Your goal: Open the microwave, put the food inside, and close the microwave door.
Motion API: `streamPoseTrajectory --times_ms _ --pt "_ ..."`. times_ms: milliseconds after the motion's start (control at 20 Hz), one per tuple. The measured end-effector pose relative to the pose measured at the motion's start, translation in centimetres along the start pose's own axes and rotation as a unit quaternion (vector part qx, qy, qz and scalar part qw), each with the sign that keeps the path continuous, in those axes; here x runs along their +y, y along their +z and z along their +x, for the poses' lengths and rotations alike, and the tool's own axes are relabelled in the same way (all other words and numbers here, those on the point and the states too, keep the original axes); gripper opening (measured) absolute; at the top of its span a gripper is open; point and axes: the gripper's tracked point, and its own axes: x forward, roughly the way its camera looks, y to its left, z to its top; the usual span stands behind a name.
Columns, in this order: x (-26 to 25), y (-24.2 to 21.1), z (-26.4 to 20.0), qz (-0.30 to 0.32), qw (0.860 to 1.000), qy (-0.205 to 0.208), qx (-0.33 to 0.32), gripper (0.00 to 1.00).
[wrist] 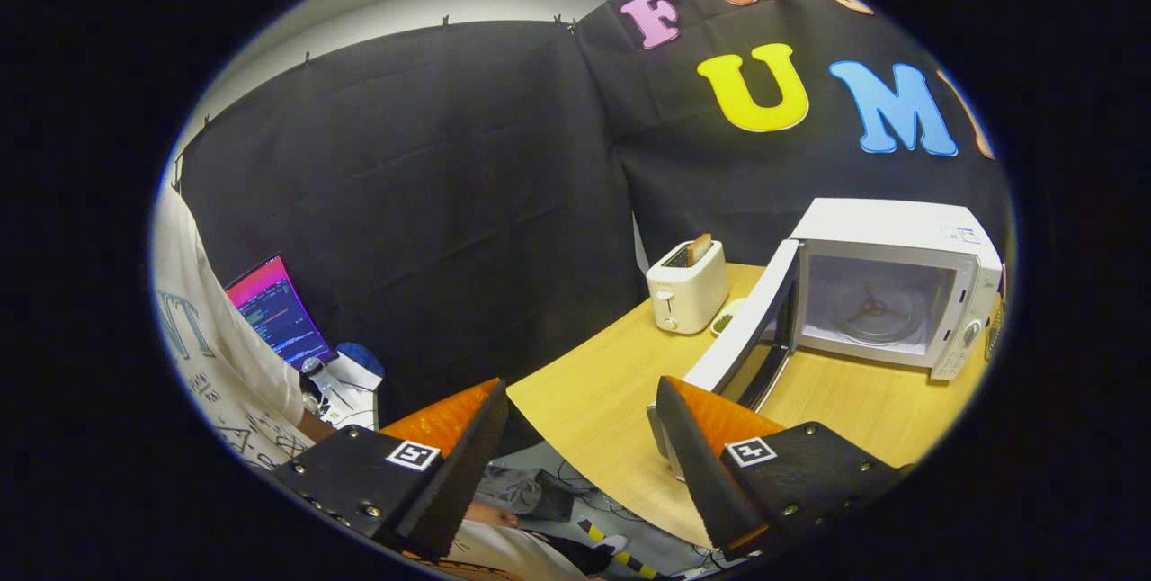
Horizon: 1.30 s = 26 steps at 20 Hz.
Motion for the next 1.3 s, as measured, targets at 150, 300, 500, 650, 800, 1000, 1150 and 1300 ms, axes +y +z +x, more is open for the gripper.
streamPoseTrajectory --times_ms 150,300,500,650,800,1000,1150,1300 --pt "-3.1 0.9 -3.0 0.005 1.0 -0.014 -0.007 1.0" --pt "-6.8 0.5 -5.6 0.017 0.999 -0.032 -0.001 1.0" --pt "-11.0 -1.4 -8.3 0.04 0.997 -0.061 0.015 1.0" --pt "-14.1 -3.3 -10.7 0.045 0.994 -0.091 0.034 1.0" --pt "-16.6 -5.4 -12.2 0.07 0.99 -0.108 0.051 1.0" --pt "-19.9 -8.7 -13.8 0.102 0.983 -0.132 0.076 1.0" --pt "-21.5 -10.9 -14.4 0.131 0.978 -0.139 0.087 0.98" --pt "-23.3 -13.7 -14.8 0.152 0.97 -0.154 0.109 0.98"
